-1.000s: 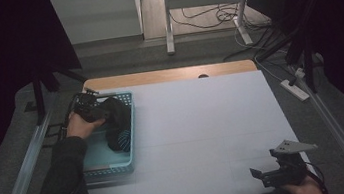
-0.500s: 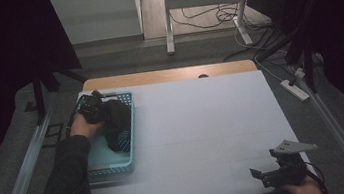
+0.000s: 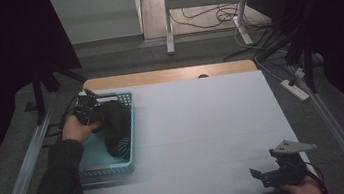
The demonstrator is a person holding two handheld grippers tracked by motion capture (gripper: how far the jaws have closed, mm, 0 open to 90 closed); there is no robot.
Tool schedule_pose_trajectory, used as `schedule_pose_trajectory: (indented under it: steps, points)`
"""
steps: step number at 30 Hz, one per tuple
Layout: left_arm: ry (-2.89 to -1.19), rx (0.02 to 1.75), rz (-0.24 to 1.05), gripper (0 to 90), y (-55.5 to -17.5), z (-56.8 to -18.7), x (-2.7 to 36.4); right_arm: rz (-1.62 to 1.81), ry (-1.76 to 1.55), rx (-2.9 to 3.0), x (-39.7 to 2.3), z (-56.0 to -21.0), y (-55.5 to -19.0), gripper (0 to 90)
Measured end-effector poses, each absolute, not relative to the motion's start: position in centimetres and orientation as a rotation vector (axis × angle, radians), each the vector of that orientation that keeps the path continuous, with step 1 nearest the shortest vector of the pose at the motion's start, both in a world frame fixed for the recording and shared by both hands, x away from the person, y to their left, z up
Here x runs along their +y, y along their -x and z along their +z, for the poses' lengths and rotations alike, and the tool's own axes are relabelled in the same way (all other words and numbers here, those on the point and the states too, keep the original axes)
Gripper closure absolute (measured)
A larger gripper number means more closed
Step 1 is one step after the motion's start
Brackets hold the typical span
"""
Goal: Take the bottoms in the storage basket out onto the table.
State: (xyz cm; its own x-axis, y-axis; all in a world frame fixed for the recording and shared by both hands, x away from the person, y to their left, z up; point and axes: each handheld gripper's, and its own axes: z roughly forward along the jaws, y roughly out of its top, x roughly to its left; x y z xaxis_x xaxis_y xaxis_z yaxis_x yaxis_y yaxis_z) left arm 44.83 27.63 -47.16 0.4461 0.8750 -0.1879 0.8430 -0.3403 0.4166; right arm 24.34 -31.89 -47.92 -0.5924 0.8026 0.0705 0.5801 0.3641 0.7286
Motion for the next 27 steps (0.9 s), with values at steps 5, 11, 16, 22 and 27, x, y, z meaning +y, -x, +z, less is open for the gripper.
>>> schedule_pose_trajectory:
  steps: [5,11,16,22,27]
  points:
    - [-2.259,1.365,0.007,61.9,-43.2,-46.5,27.3,1.061,-1.222,2.333,-31.9,-47.9,-24.3,0.0]
    - [-2.303,1.259,-0.116,39.3,-41.5,-47.2,27.0,1.053,-1.217,2.338,-31.8,-47.9,-24.4,0.0]
    - [-2.345,1.182,-0.184,14.2,-40.5,-48.0,26.4,1.047,-1.216,2.343,-31.7,-48.0,-24.4,0.0]
    - [-2.397,1.167,-0.183,0.3,-39.8,-49.0,24.6,1.044,-1.212,2.346,-31.7,-48.0,-24.5,0.0]
    - [-2.436,1.226,-0.095,0.0,-39.8,-50.1,23.3,1.046,-1.214,2.345,-31.7,-48.0,-24.5,0.0]
